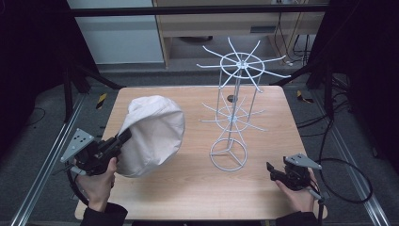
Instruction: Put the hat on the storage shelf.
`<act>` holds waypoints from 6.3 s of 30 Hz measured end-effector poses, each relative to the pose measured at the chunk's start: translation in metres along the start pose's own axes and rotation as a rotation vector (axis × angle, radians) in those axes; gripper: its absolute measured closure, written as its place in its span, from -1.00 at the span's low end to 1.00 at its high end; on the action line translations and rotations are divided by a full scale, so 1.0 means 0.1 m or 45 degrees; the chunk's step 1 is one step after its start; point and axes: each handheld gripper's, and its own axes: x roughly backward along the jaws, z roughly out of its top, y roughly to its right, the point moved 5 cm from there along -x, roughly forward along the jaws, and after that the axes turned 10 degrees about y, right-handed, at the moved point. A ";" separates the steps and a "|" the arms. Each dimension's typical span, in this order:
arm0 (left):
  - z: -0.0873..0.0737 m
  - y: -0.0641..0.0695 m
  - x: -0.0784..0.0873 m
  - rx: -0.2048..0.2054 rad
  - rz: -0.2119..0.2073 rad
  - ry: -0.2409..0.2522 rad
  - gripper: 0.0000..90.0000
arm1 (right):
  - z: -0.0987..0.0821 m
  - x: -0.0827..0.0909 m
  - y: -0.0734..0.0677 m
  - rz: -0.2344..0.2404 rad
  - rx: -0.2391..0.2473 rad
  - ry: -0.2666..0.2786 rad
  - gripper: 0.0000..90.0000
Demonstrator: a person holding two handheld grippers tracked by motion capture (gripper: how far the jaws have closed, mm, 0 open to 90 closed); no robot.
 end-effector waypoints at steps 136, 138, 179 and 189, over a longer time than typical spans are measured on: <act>0.60 0.54 -0.71 0.164 -0.308 0.269 0.95 | -0.03 -0.03 -0.03 0.022 0.004 -0.010 -0.30; 0.55 0.53 -0.72 0.150 -0.306 0.246 0.95 | -0.03 -0.04 -0.02 0.021 0.007 -0.009 -0.30; -0.07 0.71 -0.99 -0.016 -0.315 -0.056 0.91 | -0.04 -0.04 -0.03 0.022 -0.003 -0.021 -0.31; -0.12 0.76 -1.03 -0.032 -0.312 -0.080 0.82 | -0.04 -0.05 -0.04 0.025 -0.003 -0.023 -0.31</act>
